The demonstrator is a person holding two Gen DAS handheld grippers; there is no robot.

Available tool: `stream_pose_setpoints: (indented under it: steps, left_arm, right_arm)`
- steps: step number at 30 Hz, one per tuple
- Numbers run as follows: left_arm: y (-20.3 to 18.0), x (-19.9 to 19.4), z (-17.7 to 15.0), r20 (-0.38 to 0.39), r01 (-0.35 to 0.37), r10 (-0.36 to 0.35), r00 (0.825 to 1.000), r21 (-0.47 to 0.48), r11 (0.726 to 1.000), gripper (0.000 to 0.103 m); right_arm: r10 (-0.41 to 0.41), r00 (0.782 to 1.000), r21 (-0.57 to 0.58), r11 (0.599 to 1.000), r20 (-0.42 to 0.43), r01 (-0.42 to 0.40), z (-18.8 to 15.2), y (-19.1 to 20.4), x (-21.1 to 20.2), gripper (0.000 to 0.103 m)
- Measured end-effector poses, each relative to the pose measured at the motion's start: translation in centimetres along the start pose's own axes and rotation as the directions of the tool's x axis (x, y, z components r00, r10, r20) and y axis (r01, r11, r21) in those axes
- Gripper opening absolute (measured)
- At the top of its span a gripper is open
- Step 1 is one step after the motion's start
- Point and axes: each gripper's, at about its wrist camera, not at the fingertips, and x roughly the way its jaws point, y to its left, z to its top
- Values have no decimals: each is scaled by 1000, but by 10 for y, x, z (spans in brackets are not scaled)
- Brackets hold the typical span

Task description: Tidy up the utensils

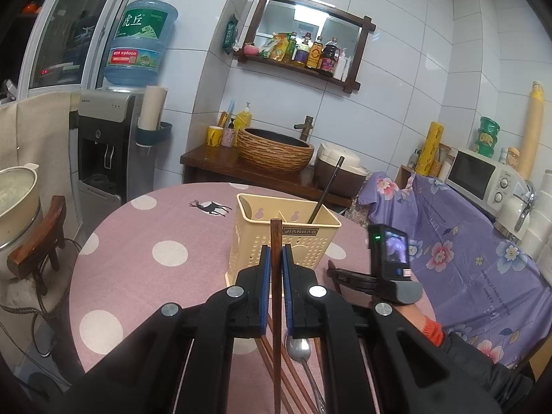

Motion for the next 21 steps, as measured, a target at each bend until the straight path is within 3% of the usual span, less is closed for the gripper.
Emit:
stream_pose_setpoints:
  steps: [4, 11, 21]
  left_arm:
    - [2, 0, 0, 2, -2, 2, 1000, -7, 1000, 8]
    - [4, -2, -1, 11, -7, 8, 1000, -23, 1000, 8]
    - [3, -4, -2, 17, -12, 13, 1000, -26, 1000, 8]
  right_arm:
    - [111, 989, -10, 994, 95, -111, -8, -4, -52, 16]
    - [209, 944, -100, 977, 254, -190, -48, -12, -142, 16]
    - [225, 924, -115, 973, 308, -199, -71, -19, -174, 16]
